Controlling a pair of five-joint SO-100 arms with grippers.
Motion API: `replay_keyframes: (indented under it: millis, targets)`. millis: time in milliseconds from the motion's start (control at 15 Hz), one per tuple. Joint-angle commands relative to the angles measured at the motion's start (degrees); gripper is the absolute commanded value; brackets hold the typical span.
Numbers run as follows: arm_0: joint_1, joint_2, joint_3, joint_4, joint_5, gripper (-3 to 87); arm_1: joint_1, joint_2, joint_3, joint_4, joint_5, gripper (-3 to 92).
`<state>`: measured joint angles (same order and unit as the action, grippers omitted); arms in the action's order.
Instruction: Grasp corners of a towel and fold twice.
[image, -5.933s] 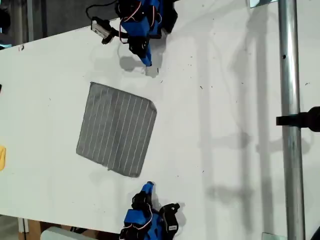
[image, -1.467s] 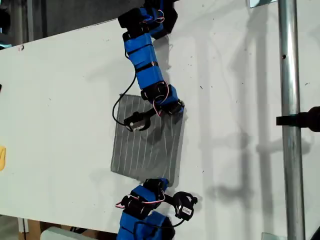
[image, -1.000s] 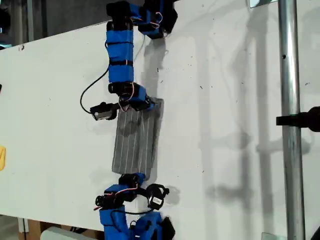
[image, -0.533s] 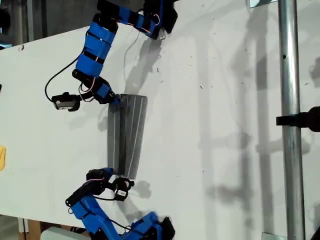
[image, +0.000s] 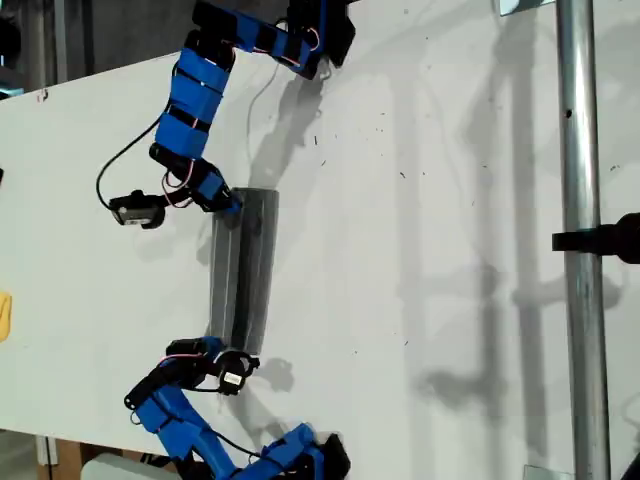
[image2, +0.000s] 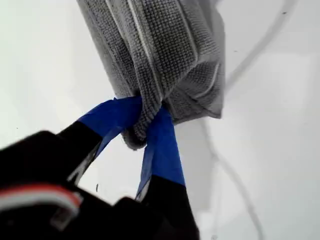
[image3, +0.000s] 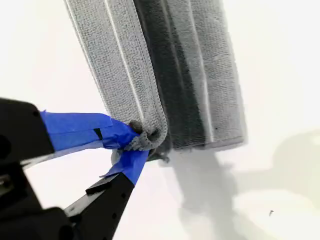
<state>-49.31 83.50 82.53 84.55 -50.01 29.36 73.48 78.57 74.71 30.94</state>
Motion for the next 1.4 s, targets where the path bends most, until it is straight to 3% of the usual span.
replay_keyframes:
  millis: [0,333,467,533,600,733,933,1067,1200,1333]
  targets:
    - [1.8,-1.1,3.3,-2.5,-2.5,-1.9,-2.6,-4.8,0.5,-1.6,3.5,-0.2]
    - [4.1,-12.0,2.8,-5.8,-5.1,0.9,-1.6,-11.5,0.0,-1.8,4.7,-0.2]
    - [3.8,-14.7,0.9,-3.9,-5.2,19.5,-0.3,-11.4,-1.1,-0.2,4.9,1.5]
    - [3.1,-14.4,0.2,-1.6,-5.2,27.5,0.2,-11.2,-2.5,2.5,6.0,15.3]
    - [2.6,-11.8,-0.5,2.0,-5.3,29.5,0.4,-9.0,-3.0,5.7,6.9,23.7]
    - [2.9,-2.4,-1.8,9.8,-5.7,29.0,1.1,1.6,1.1,8.2,7.9,30.6]
    - [3.7,21.7,8.7,11.5,-8.4,28.0,4.0,17.8,10.0,13.1,11.2,34.4]
    - [8.8,43.0,18.5,10.5,-12.6,15.0,3.3,34.4,21.4,15.5,16.9,34.7]
    - [19.4,61.0,29.7,7.0,-19.1,2.9,-2.3,53.9,31.6,22.0,29.0,36.0]
    - [31.9,77.9,46.6,-1.0,-28.0,0.4,-16.3,67.8,38.5,26.5,49.1,36.9]
